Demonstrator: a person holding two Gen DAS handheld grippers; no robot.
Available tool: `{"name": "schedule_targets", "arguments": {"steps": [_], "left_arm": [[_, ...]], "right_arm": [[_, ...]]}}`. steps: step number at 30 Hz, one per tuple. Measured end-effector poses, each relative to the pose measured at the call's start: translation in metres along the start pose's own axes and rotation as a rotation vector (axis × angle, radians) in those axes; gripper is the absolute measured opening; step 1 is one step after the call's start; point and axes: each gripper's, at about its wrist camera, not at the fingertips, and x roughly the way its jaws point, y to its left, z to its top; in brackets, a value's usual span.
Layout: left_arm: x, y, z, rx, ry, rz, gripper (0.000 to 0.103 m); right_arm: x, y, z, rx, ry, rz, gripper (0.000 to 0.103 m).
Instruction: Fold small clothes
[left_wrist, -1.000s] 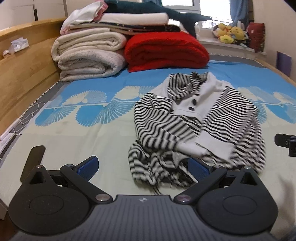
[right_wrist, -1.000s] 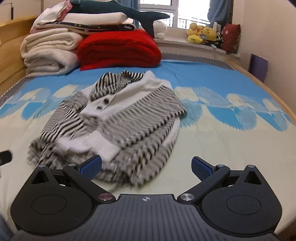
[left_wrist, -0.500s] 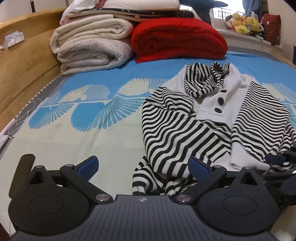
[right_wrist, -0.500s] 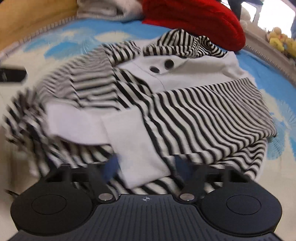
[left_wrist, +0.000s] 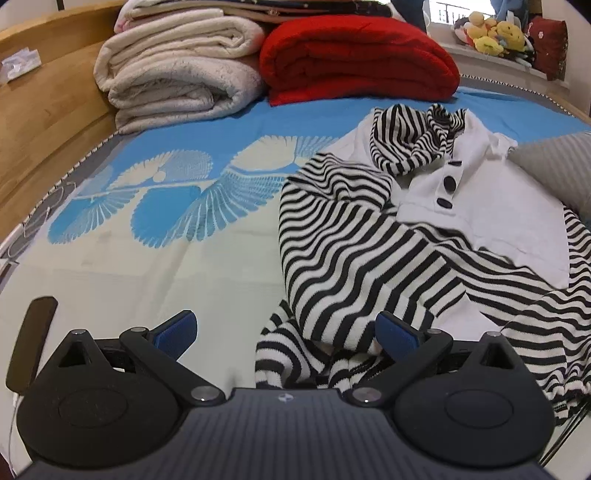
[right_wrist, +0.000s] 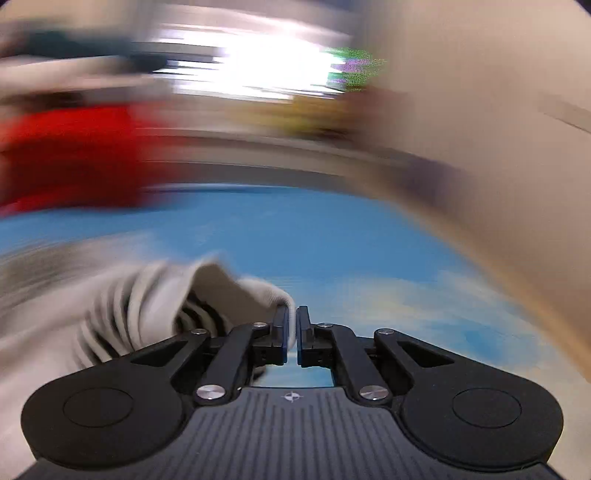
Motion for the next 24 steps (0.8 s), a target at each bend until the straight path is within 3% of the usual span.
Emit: {"name": "schedule_targets", "arguments": {"steps": [1,3,4,5,9,12,13,15,18,20,22,24], "left_arm": [[0.001,0.0,0.0,-0.001,0.001,-0.004,0.103],[0.001,-0.003,0.0,-0.001,-0.006,-0.016,0.103],[0.001,-0.005,0.001,-0.003,-0.012,-0.031,0.103],[0.001,-0.007,0.003,-0.005,-0.017,-0.045,0.103],[-0.002,-0.026,0.006,0.022,-0.02,-0.157,0.103],[0.003,-0.05,0.007,0.073,0.012,-0.265,0.103],[0.008,-0.058,0.008,0.092,0.025,-0.298,0.103],[0.021,-0.074,0.007,0.142,0.073,-0.348,0.103],[0.035,-0.094,0.002,0.255,0.122,-0.372,0.1],[0.035,-0.096,0.0,0.304,0.091,-0.358,0.056],[0.034,-0.081,0.008,0.259,0.093,-0.387,0.006],[0.031,-0.05,0.029,0.125,0.121,-0.508,0.003]], "right_arm": [[0.017,-0.02,0.006,0.06,0.08,-0.053,0.041],[0.018,-0.057,-0.002,0.172,0.117,0.115,0.051],[0.011,-0.066,-0.013,0.189,0.119,0.184,0.062],[0.001,-0.07,-0.026,0.173,0.146,0.232,0.065],[-0.051,-0.062,-0.091,0.132,0.299,0.491,0.067],[-0.085,-0.04,-0.118,0.102,0.332,0.639,0.067],[-0.091,-0.029,-0.12,0.049,0.341,0.666,0.067],[-0.106,-0.015,-0.126,-0.063,0.272,0.714,0.068],[-0.111,0.007,-0.137,-0.21,0.204,0.643,0.068],[-0.112,0.012,-0.141,-0.236,0.199,0.655,0.068],[-0.108,0.011,-0.143,-0.239,0.204,0.653,0.067],[-0.107,0.014,-0.145,-0.25,0.188,0.651,0.067]]}}
